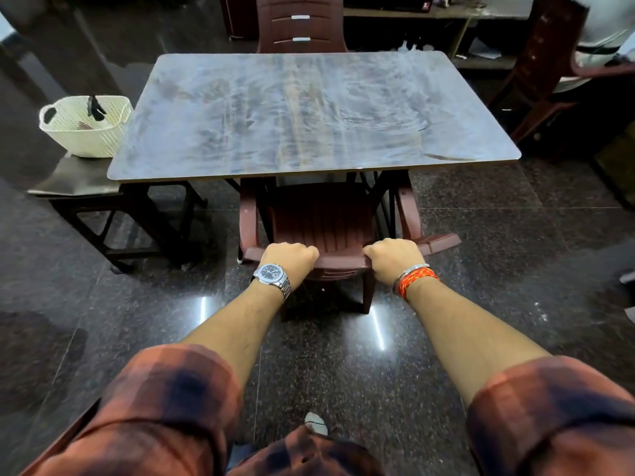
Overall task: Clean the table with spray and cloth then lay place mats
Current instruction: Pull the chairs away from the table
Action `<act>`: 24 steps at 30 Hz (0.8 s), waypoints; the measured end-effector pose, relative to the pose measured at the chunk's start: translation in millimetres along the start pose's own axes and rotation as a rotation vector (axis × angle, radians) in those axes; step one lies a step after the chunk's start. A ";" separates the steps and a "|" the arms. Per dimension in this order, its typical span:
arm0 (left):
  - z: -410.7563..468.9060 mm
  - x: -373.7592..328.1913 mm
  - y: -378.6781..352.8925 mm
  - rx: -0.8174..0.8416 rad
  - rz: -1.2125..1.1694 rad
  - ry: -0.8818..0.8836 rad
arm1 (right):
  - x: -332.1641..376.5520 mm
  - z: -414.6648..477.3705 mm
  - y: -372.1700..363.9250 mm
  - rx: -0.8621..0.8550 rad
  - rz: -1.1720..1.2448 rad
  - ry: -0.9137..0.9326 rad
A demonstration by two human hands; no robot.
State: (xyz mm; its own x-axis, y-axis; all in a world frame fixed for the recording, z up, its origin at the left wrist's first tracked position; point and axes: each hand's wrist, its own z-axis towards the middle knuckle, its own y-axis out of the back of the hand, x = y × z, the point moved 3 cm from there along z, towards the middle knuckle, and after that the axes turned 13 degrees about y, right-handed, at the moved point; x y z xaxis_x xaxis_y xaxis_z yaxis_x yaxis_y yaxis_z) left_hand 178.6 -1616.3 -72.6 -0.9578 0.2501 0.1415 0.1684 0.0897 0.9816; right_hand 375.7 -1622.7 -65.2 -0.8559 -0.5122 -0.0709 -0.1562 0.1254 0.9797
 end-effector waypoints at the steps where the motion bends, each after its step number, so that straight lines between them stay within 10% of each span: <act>1: 0.5 0.2 0.5 -0.002 0.001 -0.003 | -0.1 1.3 -0.6 0.001 -0.005 0.002; 24: -6.5 1.6 4.0 0.035 -0.080 -0.042 | 2.9 0.6 -1.7 -0.031 0.051 0.048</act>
State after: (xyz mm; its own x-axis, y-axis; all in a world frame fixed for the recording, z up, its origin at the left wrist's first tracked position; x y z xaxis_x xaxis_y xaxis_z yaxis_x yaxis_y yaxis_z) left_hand 176.2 -1621.8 -67.6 -0.9579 0.2814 0.0566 0.1005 0.1441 0.9844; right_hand 373.2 -1623.9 -67.2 -0.8379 -0.5458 -0.0123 -0.0971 0.1269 0.9872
